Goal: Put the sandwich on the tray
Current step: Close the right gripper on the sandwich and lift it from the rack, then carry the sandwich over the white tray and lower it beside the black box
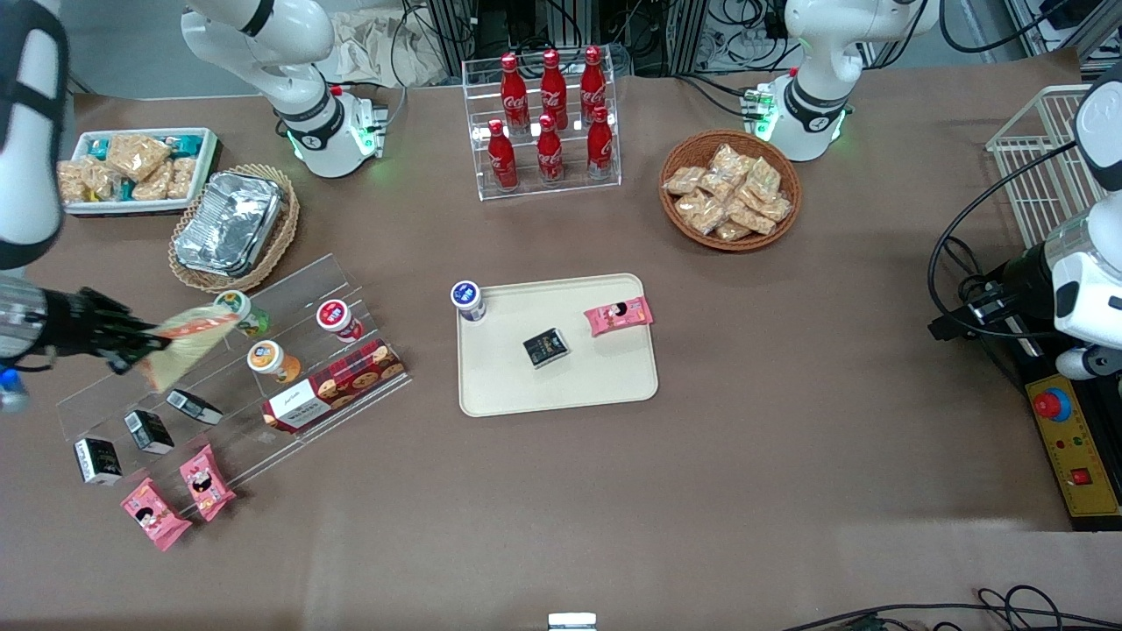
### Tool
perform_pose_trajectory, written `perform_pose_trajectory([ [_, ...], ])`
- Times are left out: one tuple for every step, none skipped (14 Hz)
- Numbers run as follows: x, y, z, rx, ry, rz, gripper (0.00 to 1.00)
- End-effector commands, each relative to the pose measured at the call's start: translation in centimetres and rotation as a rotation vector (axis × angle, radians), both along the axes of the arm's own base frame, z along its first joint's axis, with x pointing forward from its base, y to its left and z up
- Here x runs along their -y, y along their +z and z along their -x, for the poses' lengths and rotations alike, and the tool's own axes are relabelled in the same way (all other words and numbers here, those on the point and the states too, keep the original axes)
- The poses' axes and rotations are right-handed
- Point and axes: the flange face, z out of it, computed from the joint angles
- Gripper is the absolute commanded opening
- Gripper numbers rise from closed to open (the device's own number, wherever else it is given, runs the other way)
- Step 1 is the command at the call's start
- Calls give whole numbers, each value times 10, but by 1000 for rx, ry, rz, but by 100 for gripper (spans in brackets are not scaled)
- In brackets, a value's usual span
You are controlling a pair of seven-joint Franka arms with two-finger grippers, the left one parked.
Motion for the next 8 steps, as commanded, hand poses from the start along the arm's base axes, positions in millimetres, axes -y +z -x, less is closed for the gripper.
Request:
perform_pose_trajectory([
  [-58, -3, -11, -43, -133, -42, 0],
  [-90, -9, -15, -39, -173, -49, 0],
  [-120, -15, -20, -30, -228, -41, 0],
  [-154, -27, -23, -32, -291, -22, 0],
  [-191, -43, -23, -42, -346, 0, 0],
  [-225, -61, -22, -49, -396, 19, 0],
  [-251, -80, -22, -55, -436, 35, 0],
  [-279, -101, -20, -60, -468, 52, 0],
])
